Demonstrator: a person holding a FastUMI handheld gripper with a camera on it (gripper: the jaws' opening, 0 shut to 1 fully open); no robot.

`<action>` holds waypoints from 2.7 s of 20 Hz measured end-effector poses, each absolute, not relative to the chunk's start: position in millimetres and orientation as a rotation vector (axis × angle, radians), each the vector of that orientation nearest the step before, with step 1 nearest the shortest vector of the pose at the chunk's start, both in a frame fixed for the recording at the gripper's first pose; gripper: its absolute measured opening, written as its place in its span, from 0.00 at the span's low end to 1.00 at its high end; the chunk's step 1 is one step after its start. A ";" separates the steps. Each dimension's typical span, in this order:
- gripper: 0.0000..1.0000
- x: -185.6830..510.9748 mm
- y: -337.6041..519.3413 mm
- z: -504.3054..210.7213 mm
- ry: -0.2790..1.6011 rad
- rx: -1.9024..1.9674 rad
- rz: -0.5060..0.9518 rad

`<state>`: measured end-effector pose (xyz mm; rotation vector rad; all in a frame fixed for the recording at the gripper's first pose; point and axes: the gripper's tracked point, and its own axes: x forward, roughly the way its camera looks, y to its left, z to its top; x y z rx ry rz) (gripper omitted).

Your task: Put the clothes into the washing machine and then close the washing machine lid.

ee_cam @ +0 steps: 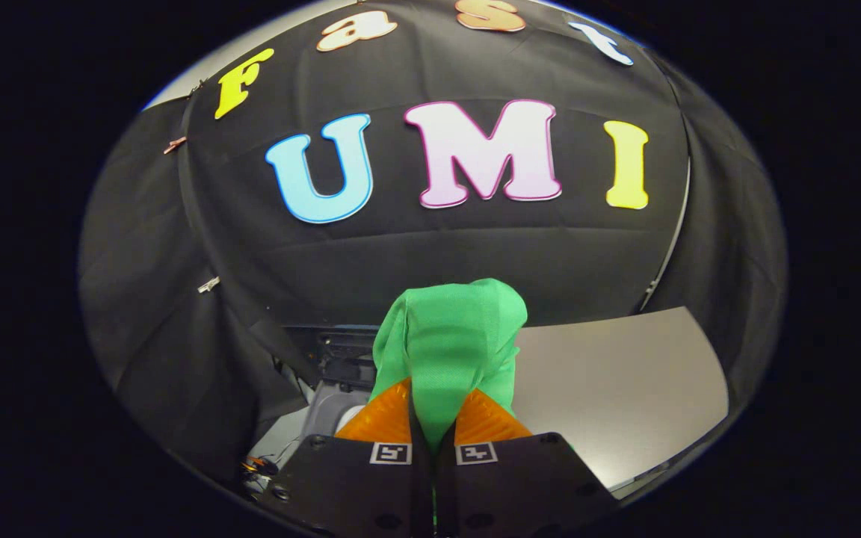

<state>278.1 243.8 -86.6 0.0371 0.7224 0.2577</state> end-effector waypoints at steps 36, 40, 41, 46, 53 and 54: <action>1.00 299.8 364.4 -255.5 0.739 0.064 0.373; 0.99 366.8 355.5 -219.1 0.614 0.076 0.297; 1.00 380.0 353.7 -214.4 0.596 0.059 0.273; 1.00 425.6 372.8 -217.9 0.599 0.042 0.246; 1.00 449.0 392.3 -251.2 0.679 -0.007 0.225; 1.00 450.1 394.2 -253.3 0.677 -0.021 0.229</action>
